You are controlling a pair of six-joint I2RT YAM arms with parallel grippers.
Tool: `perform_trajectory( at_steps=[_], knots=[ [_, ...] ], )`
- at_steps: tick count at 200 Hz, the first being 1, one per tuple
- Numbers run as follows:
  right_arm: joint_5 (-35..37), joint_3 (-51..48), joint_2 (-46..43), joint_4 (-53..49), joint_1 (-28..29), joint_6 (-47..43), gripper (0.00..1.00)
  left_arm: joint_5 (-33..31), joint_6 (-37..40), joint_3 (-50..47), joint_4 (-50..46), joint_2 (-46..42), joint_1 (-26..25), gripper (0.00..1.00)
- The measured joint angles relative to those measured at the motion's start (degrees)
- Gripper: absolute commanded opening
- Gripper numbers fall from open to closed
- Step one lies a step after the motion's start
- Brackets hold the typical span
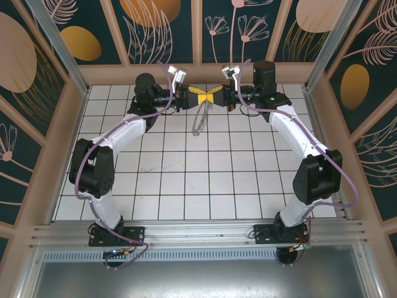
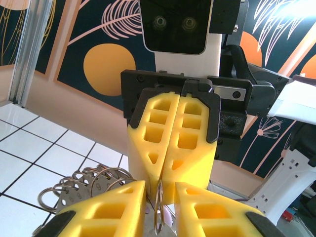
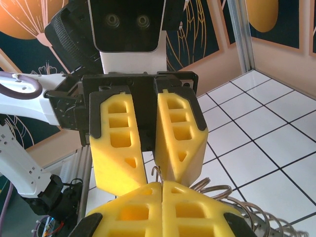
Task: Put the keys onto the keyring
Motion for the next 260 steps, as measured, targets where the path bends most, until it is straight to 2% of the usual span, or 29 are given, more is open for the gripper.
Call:
perform_trajectory(
  at_steps=[73, 118, 150, 180, 209, 260],
  knots=[
    [0.1, -0.9, -0.3, 0.0, -0.4, 0.0, 0.00, -0.2, 0.3, 0.0, 0.6, 0.0, 0.0, 0.15],
    [0.0, -0.9, -0.3, 0.3, -0.4, 0.3, 0.00, -0.1, 0.0, 0.0, 1.4, 0.0, 0.0, 0.19],
    [0.0, -0.9, -0.3, 0.7, -0.4, 0.9, 0.00, -0.1, -0.1, 0.0, 1.4, 0.0, 0.0, 0.18],
    [-0.1, -0.9, -0.3, 0.7, -0.4, 1.1, 0.00, 0.0, 0.0, 0.0, 1.4, 0.0, -0.2, 0.13],
    [-0.3, -0.9, -0.3, 0.7, -0.4, 1.2, 0.00, 0.0, 0.1, -0.1, 1.4, 0.0, -0.2, 0.00],
    [-0.4, -0.9, -0.3, 0.7, -0.5, 1.5, 0.00, -0.1, 0.4, -0.2, 1.4, 0.0, -0.2, 0.00]
  ],
)
